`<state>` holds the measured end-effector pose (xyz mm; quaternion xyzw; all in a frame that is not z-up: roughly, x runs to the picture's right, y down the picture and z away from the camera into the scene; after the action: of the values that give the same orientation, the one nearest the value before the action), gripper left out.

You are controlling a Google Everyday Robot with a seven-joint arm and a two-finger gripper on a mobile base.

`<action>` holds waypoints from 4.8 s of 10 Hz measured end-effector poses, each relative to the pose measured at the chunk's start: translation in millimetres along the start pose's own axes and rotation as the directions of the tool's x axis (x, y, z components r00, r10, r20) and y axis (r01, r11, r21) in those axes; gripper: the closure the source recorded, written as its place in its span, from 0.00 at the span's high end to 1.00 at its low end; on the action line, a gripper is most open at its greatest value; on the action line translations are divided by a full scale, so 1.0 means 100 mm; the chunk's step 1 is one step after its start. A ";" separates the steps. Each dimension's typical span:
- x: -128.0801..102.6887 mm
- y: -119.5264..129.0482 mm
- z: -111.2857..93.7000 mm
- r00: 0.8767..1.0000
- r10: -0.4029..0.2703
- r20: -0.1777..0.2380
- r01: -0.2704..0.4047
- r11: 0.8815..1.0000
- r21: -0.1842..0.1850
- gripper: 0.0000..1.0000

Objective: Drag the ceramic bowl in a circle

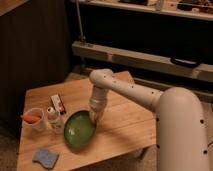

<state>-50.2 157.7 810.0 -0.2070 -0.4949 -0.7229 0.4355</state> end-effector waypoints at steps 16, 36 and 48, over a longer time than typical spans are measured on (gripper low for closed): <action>-0.95 1.43 -0.70 0.942 0.325 -0.080 -0.332 0.935 -0.121 0.00; -1.85 0.60 0.45 0.952 0.233 0.200 -0.221 0.972 -0.078 0.00; -0.74 -0.52 0.67 0.981 -0.020 0.192 0.030 0.998 -0.048 0.00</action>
<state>-62.7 256.1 756.2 -0.2804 -0.5186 -0.7174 0.3711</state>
